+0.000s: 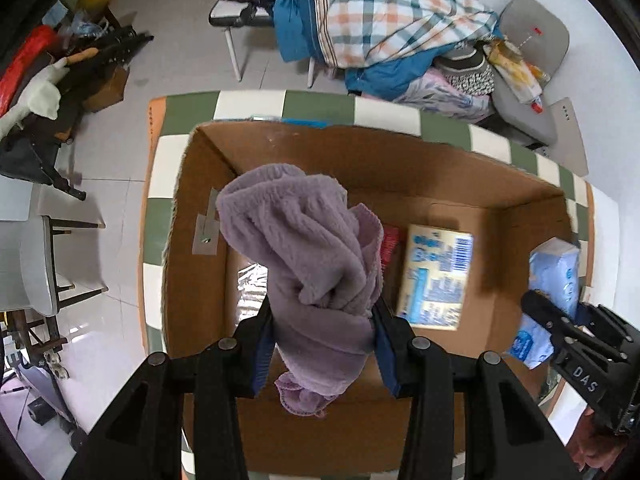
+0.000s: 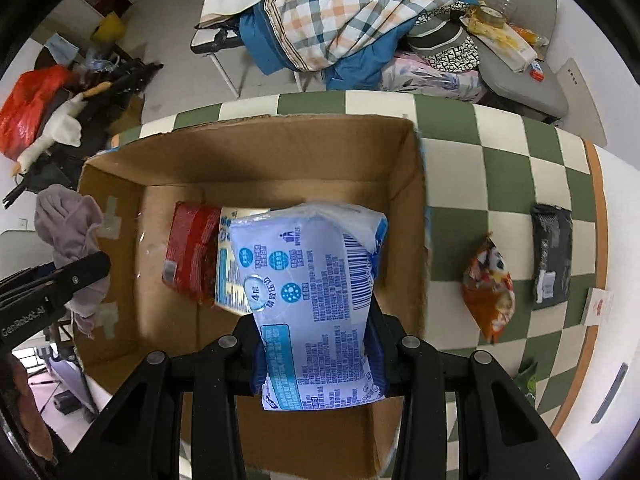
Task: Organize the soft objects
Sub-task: 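Carry the cloth and tissue pack into the box and release both, then grasp the orange chip bag with the left gripper while the right grasps the green Deeyeo packet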
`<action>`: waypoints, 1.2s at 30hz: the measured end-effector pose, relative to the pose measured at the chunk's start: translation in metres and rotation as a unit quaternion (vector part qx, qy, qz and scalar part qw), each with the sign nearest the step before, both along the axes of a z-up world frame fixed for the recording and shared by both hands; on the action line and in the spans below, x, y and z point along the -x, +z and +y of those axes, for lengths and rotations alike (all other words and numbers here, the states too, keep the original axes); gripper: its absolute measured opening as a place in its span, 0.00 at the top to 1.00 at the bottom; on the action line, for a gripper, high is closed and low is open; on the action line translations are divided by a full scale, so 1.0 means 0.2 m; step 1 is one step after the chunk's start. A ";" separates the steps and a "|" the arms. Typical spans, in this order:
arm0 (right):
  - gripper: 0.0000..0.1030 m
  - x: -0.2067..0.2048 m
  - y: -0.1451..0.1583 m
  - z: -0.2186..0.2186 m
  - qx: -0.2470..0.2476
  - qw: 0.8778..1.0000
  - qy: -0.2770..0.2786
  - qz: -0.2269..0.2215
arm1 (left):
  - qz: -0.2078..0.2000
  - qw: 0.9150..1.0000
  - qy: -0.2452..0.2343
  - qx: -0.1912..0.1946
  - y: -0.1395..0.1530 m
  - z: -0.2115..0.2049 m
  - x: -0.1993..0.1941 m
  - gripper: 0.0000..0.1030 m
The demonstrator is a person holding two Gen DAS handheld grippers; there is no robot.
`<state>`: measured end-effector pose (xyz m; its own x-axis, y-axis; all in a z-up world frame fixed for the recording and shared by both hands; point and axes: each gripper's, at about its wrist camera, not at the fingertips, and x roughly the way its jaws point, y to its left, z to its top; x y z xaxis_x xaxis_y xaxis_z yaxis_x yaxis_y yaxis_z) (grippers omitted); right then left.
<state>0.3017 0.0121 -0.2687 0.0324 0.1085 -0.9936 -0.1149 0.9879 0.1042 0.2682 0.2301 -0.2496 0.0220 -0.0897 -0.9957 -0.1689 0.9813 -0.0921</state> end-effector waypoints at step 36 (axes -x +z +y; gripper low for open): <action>0.00 0.09 0.01 0.04 0.013 0.999 -0.014 -0.025 | -0.042 0.999 -0.010 -0.016 0.12 0.03 0.13 0.06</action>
